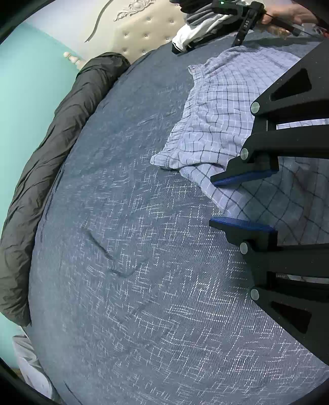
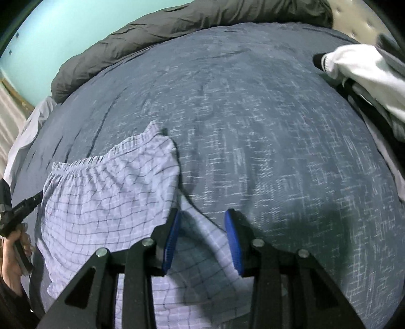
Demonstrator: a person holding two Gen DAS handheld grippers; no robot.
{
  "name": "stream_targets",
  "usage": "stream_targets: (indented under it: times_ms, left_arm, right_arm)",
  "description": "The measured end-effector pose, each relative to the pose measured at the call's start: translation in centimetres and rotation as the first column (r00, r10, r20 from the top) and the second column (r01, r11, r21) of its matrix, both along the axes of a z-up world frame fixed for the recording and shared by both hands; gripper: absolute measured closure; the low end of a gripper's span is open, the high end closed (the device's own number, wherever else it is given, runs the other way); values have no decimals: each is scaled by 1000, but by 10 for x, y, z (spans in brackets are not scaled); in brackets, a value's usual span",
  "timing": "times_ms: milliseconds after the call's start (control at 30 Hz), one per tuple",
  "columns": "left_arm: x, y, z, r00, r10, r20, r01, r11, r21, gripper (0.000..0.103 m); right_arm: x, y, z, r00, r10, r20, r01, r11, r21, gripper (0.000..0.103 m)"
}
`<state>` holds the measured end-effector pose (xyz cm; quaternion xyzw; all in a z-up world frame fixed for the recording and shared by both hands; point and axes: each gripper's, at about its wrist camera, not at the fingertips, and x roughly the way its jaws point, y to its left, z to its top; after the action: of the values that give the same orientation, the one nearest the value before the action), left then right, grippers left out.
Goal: Fold clothes
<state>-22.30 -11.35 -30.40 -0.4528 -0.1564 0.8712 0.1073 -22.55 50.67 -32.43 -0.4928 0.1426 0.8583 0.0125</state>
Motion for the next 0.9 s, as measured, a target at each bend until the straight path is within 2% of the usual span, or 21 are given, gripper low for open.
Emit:
stream_targets:
  times_ms: [200, 233, 267, 367, 567, 667, 800, 900]
  left_arm:
    - [-1, 4, 1, 1000, 0, -1, 0, 1000, -1, 75]
    - [-1, 5, 2, 1000, 0, -1, 0, 1000, 0, 74]
    - [-1, 6, 2, 1000, 0, -1, 0, 1000, 1, 75]
    - [-2, 5, 1, 1000, 2, -1, -2, 1000, 4, 75]
    - [5, -3, -2, 1000, 0, -1, 0, 1000, 1, 75]
    - [6, -2, -4, 1000, 0, 1, 0, 1000, 0, 75]
    - [8, -2, -9, 1000, 8, 1, -8, 1000, 1, 75]
    - [7, 1, -12, 1000, 2, 2, -2, 1000, -5, 75]
  right_arm:
    - [-2, -25, -5, 995, 95, 26, -97, 992, 87, 67]
    - [-1, -27, -8, 994, 105, 34, -108, 989, 96, 72]
    - [-1, -28, -10, 993, 110, 41, -113, 988, 103, 83]
    - [3, -20, -11, 996, 83, 23, -84, 993, 80, 99]
    - [10, 13, -3, 997, -56, -53, 56, 998, -4, 101]
    - [6, 30, -12, 991, -128, -39, 124, 989, -86, 101]
    - [4, 46, -26, 989, -147, -5, 143, 971, -194, 99]
    - [2, 49, -23, 988, -153, 6, 152, 970, -191, 97]
